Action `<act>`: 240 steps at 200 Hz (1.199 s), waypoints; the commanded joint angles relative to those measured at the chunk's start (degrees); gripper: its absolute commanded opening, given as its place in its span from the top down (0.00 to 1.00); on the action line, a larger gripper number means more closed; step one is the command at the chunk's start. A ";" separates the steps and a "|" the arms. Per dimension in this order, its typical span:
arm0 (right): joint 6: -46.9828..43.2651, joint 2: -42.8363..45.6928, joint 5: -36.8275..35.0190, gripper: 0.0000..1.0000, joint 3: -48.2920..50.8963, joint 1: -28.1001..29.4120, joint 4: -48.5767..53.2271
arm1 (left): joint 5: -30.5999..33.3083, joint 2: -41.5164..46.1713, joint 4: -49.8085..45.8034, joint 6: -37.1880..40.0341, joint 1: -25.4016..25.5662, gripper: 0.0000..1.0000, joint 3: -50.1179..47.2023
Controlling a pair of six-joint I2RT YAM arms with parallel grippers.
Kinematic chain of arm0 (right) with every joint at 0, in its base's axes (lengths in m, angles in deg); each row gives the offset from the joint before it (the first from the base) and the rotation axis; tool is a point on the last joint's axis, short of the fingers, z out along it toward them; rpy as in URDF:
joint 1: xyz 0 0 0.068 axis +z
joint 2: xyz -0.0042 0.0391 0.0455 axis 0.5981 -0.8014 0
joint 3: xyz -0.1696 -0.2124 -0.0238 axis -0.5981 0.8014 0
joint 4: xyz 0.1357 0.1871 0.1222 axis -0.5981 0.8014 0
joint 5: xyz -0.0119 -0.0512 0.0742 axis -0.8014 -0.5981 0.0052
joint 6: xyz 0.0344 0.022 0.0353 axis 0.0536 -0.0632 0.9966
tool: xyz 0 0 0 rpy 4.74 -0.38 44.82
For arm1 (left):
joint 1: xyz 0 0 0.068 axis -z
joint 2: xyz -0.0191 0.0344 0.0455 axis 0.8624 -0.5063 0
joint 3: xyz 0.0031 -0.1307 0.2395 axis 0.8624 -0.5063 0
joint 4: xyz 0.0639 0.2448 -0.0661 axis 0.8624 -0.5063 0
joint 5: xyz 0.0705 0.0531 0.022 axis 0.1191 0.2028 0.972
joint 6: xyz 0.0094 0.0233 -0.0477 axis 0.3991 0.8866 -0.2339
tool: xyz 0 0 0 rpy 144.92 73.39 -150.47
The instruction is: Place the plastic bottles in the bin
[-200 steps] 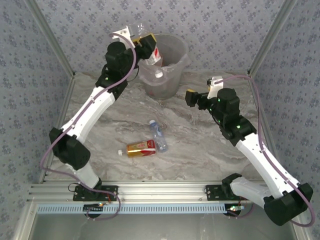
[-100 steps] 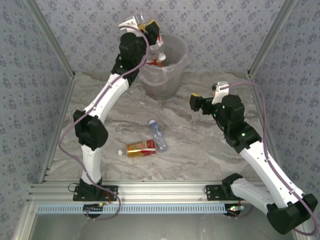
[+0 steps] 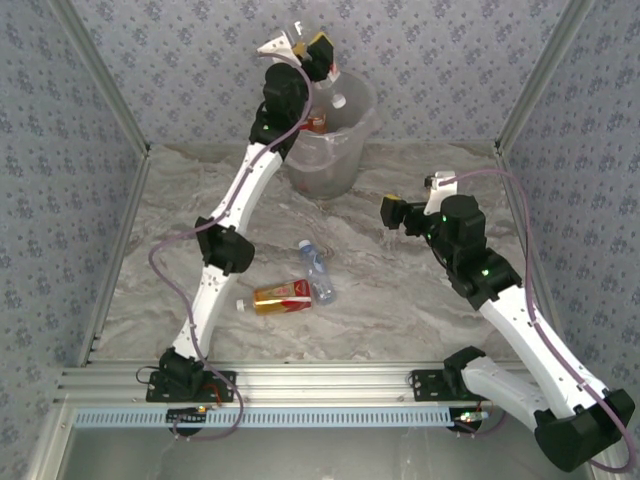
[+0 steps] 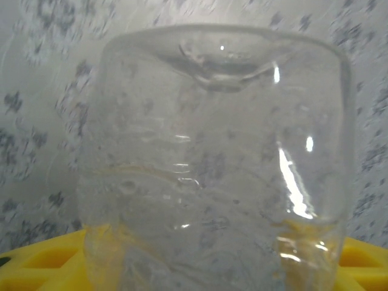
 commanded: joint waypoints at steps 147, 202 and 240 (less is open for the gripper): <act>0.57 0.78 -1.11 0.00 1.75 -0.06 1.99 | -0.21 2.91 -5.70 -7.08 -0.64 0.03 -2.17; 3.71 -4.36 3.89 0.00 5.46 1.08 -1.74 | -11.92 10.91 -13.19 -6.20 -2.33 0.01 -4.40; 9.50 -9.03 1.70 0.00 8.84 5.82 -6.44 | -15.63 19.35 -14.03 -11.17 -3.93 0.01 -14.79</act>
